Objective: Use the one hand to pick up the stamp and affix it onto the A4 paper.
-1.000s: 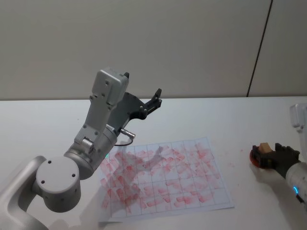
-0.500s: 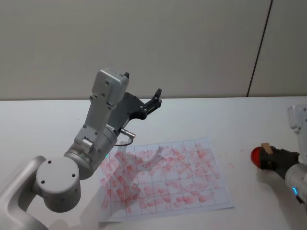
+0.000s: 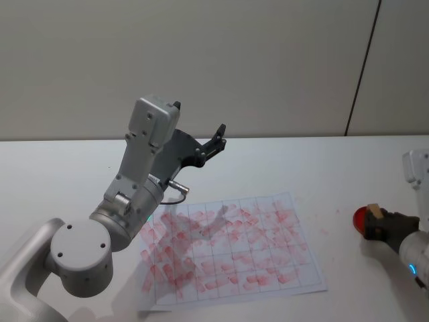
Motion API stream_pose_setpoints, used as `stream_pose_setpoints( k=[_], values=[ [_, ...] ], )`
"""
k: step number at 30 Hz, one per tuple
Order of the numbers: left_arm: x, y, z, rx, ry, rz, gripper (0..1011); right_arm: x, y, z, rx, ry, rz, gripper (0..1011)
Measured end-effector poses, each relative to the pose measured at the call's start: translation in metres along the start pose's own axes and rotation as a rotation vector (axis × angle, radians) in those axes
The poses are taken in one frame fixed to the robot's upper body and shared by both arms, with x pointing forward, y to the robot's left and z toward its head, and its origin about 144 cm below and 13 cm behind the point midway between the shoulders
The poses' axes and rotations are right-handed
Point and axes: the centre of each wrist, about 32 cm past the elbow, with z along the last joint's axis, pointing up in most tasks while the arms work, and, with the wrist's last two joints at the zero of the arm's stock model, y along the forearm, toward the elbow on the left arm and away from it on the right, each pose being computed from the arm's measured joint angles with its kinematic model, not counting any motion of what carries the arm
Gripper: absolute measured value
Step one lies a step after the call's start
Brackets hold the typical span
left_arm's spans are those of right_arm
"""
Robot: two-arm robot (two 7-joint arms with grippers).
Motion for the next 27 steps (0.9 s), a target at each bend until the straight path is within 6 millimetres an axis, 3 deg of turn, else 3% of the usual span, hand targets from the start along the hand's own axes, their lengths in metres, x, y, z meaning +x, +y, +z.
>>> stream_pose_setpoints(
  k=[17,27],
  values=[
    [0.0000,0.0000,0.0000,0.000,0.000,0.000,1001,0.0028,0.0064,-0.0062,-0.032,0.047,0.016,219],
    [0.0000,0.0000,0.0000,0.000,0.000,0.000,1001,0.0015,0.0002,-0.0023,0.013,0.046,0.030,219]
  ],
)
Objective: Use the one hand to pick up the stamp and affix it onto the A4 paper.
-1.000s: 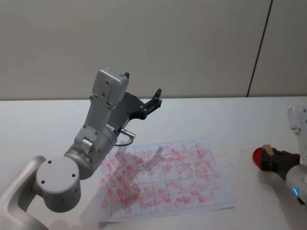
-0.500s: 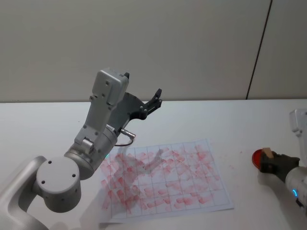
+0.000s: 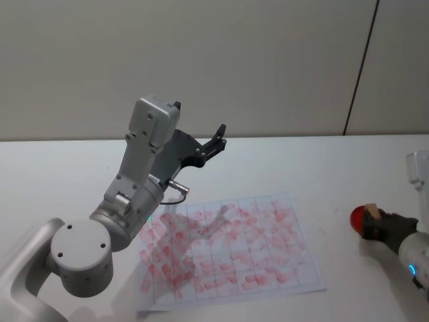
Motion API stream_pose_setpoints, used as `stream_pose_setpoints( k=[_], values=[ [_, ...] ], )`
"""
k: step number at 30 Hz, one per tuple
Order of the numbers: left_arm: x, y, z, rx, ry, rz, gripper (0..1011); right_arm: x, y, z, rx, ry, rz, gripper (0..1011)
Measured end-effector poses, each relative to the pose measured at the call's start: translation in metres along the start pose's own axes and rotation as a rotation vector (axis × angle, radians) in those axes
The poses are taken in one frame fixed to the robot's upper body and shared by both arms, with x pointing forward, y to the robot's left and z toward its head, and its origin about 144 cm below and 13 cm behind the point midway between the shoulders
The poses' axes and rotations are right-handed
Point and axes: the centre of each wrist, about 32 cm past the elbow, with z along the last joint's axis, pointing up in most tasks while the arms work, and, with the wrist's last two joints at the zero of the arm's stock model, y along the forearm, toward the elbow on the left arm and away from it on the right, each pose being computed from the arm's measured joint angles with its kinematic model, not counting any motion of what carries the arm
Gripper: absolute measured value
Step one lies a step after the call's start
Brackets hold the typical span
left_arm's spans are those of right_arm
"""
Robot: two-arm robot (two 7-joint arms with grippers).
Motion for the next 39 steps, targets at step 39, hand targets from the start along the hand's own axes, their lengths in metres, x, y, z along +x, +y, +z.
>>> stream_pose_setpoints(
  k=[39],
  values=[
    [0.000,0.000,0.000,0.000,0.000,0.000,1001,-0.071,0.003,0.062,0.074,-0.121,0.182,219]
  ],
)
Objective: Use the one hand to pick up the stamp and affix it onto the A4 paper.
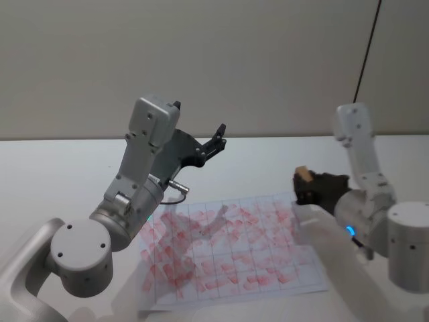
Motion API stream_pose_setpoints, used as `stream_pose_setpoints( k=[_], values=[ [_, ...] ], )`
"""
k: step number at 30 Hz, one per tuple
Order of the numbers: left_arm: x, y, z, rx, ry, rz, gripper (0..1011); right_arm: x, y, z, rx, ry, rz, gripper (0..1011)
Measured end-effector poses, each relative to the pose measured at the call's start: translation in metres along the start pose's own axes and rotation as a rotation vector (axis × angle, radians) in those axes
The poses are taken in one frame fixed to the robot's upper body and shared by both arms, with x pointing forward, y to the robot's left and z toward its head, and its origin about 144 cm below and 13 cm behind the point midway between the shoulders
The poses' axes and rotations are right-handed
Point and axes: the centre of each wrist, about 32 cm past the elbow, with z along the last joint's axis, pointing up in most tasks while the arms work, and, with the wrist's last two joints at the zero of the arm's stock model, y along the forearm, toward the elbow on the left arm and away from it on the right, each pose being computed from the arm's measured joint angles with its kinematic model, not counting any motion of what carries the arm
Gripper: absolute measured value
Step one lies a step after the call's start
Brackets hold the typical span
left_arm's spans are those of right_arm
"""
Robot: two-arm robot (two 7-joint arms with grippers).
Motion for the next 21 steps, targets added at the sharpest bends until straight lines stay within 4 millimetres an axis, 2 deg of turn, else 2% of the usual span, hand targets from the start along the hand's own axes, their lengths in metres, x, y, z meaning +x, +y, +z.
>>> stream_pose_setpoints(
  k=[8,21],
  values=[
    [0.000,0.000,0.000,0.000,0.000,0.000,1001,-0.014,0.025,-0.003,-0.056,-0.014,0.042,219],
    [0.000,0.000,0.000,0.000,0.000,0.000,1001,-0.026,0.051,-0.011,-0.111,-0.028,0.065,219]
  ],
)
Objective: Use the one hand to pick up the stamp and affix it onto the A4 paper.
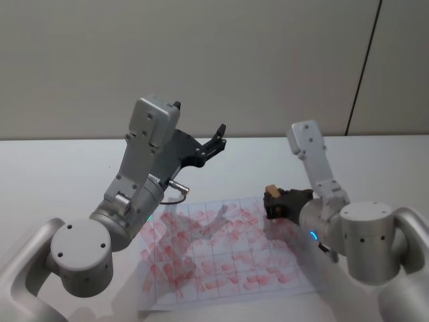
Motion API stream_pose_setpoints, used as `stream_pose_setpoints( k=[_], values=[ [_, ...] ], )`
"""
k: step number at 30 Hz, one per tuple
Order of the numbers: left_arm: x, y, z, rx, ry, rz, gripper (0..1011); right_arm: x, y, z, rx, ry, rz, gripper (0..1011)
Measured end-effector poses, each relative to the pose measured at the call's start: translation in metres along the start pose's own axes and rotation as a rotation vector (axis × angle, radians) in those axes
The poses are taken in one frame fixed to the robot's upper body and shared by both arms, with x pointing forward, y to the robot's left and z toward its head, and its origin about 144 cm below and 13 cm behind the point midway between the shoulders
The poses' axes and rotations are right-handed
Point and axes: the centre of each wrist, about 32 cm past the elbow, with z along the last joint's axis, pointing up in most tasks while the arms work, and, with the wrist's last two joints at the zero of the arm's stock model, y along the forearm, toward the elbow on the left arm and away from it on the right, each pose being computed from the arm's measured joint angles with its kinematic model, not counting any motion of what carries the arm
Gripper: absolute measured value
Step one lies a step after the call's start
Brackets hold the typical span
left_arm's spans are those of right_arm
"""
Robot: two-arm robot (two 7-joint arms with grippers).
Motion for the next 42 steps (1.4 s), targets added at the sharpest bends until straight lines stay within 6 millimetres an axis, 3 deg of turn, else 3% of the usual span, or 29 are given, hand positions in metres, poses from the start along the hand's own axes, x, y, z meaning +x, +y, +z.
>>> stream_pose_setpoints(
  k=[22,42],
  values=[
    [0.000,0.000,0.000,0.000,0.000,0.000,1001,-0.006,0.027,-0.006,-0.028,-0.021,0.019,219],
    [0.000,0.000,0.000,0.000,0.000,0.000,1001,-0.010,0.026,-0.006,-0.018,-0.013,0.038,219]
  ],
)
